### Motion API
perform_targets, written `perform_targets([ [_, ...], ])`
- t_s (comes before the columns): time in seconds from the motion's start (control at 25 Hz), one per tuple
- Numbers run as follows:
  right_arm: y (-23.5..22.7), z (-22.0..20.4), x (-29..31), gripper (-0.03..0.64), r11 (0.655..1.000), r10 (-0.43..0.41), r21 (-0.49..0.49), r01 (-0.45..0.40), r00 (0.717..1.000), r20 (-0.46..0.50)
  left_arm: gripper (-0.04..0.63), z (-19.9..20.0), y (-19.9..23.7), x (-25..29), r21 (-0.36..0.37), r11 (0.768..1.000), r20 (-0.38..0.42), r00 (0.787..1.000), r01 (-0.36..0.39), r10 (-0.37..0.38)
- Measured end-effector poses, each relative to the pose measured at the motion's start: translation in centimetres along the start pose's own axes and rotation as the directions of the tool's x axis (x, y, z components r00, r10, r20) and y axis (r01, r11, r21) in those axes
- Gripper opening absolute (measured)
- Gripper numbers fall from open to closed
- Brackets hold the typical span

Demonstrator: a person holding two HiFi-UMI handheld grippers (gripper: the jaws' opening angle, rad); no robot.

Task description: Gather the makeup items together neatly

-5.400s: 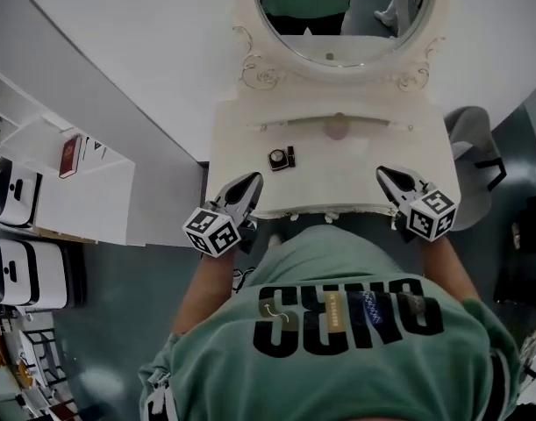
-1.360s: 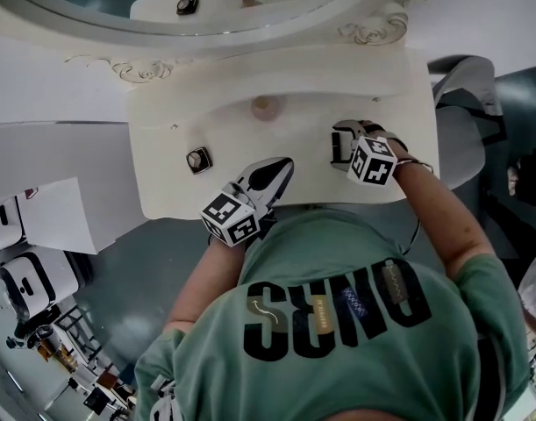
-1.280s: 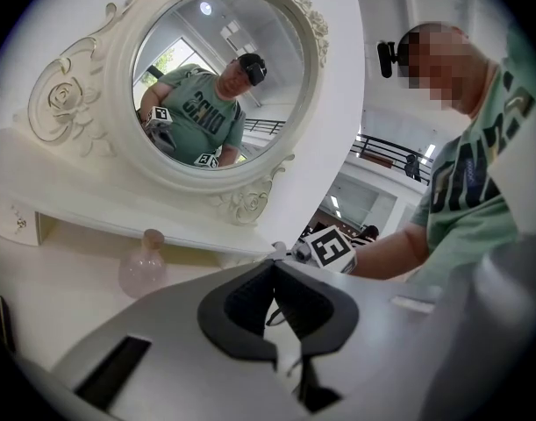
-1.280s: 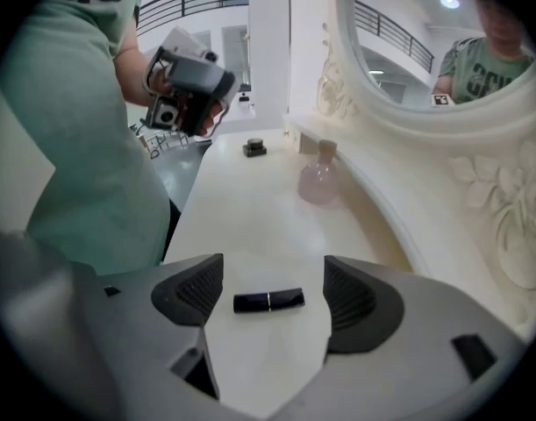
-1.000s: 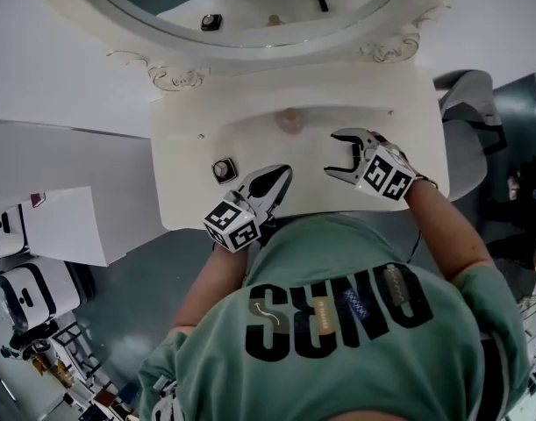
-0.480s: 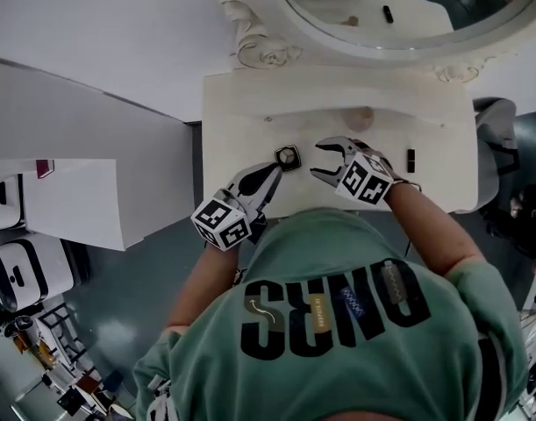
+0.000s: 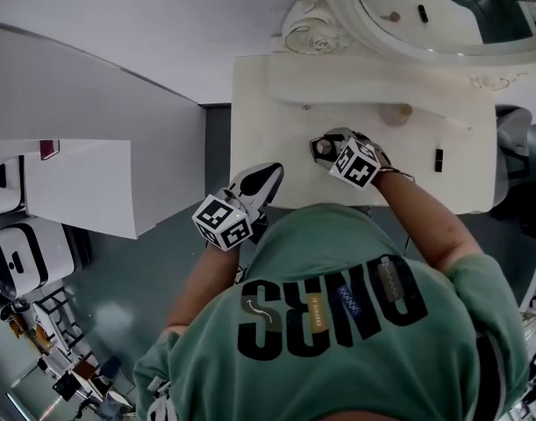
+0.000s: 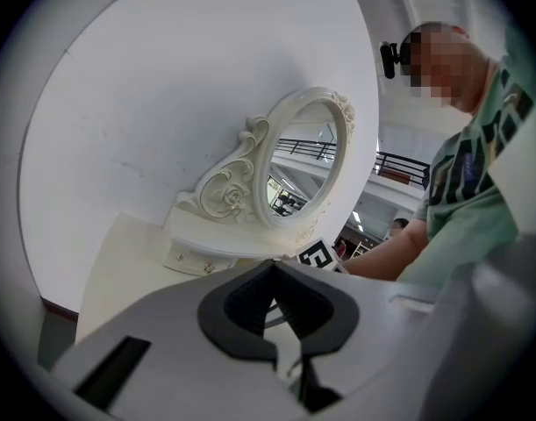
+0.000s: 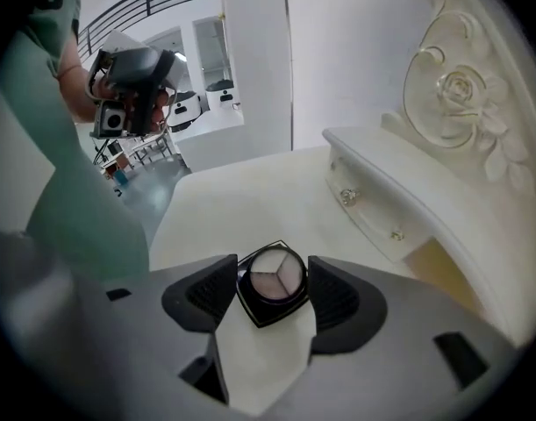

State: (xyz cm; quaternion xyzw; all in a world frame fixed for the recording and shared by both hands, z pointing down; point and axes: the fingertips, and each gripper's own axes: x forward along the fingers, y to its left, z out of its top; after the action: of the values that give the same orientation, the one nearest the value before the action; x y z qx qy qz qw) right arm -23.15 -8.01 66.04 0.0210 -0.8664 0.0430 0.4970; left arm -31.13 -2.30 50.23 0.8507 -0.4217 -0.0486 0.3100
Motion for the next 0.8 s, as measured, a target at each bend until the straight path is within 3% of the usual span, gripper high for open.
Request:
perform_targets([
  [0.44, 0.1, -0.5, -0.7, 0.207, 1.000, -0.027, 0.000, 0.027, 0.999, 0.023, 0.003, -0.7, -0.7, 0.0, 0.002, 1.000, -0.018, 1.000, 0.012, -0.012],
  [0.8, -3.2, -4.6, -8.7, 0.206, 0.995, -0.093, 0.051, 0.088, 0.989, 0.112, 0.003, -1.5, -6.2, 7.6, 0.036, 0.996, -0.059, 0.995, 0.077, -0.075],
])
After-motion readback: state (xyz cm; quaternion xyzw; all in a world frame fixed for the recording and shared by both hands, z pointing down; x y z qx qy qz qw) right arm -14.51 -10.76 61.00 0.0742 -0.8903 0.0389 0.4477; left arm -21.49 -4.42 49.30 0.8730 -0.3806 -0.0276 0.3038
